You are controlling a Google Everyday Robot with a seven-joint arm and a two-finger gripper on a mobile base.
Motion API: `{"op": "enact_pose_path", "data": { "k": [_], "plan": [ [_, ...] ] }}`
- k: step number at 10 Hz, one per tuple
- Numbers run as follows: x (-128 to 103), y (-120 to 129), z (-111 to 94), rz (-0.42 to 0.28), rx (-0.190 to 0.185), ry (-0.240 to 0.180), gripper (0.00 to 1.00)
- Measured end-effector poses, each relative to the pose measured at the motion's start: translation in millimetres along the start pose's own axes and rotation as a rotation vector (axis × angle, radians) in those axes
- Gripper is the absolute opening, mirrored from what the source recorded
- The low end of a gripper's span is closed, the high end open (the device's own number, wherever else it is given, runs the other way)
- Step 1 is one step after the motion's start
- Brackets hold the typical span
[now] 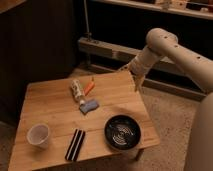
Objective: Place the white sponge in the ceramic cup
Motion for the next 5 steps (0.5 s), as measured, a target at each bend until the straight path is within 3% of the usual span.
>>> {"op": "enact_pose_path", "data": {
  "k": [5],
  "plan": [
    [0.0, 0.0, -0.1, 0.000, 0.000, 0.000, 0.80]
  ]
}}
